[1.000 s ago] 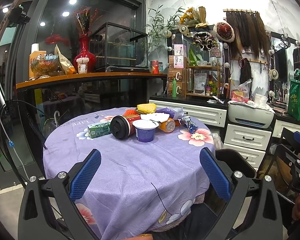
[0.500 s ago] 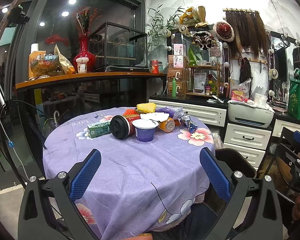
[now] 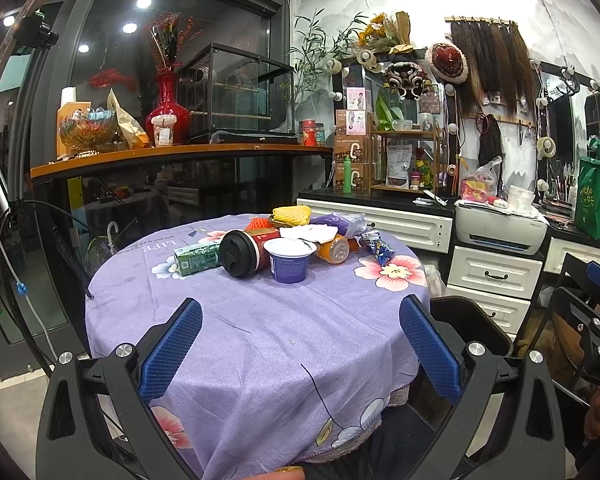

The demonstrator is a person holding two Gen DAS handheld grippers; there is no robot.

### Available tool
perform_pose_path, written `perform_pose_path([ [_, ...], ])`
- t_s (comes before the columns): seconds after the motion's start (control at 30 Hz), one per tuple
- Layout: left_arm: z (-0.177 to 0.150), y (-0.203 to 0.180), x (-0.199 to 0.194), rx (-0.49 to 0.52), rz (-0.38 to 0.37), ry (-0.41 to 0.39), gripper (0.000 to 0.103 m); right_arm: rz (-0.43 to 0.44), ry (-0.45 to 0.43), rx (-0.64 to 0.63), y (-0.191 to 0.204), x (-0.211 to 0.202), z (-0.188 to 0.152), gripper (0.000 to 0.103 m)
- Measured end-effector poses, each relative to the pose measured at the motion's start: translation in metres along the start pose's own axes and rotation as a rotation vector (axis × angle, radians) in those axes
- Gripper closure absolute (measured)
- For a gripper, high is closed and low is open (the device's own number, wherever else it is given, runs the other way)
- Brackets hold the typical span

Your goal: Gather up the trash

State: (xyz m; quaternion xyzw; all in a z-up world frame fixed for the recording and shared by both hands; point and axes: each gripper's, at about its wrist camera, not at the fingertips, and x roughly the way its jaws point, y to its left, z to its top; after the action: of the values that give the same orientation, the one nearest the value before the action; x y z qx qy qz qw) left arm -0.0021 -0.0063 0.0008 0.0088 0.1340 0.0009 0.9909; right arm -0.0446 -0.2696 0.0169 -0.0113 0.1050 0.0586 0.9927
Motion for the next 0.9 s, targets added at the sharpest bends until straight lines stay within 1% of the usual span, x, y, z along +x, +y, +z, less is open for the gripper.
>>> perform_pose_path([
  [0.57, 0.0001, -0.0006, 0.0001, 0.000, 0.001, 0.003, 0.005, 0.001, 0.004, -0.004, 0.0078, 0.0034, -0.0020, 0.005],
  [0.73, -0.0021, -0.0021, 0.0014, 0.003, 0.003, 0.004, 0.005, 0.004, 0.010, -0.002, 0.0039, 0.0065, -0.0049, 0.005],
  [0.9, -0.0056, -0.0018, 0.0074, 0.006, 0.000, 0.031, 0.005, 0.004, 0.028, -0.008, 0.0024, 0.0096, -0.0056, 0.005],
])
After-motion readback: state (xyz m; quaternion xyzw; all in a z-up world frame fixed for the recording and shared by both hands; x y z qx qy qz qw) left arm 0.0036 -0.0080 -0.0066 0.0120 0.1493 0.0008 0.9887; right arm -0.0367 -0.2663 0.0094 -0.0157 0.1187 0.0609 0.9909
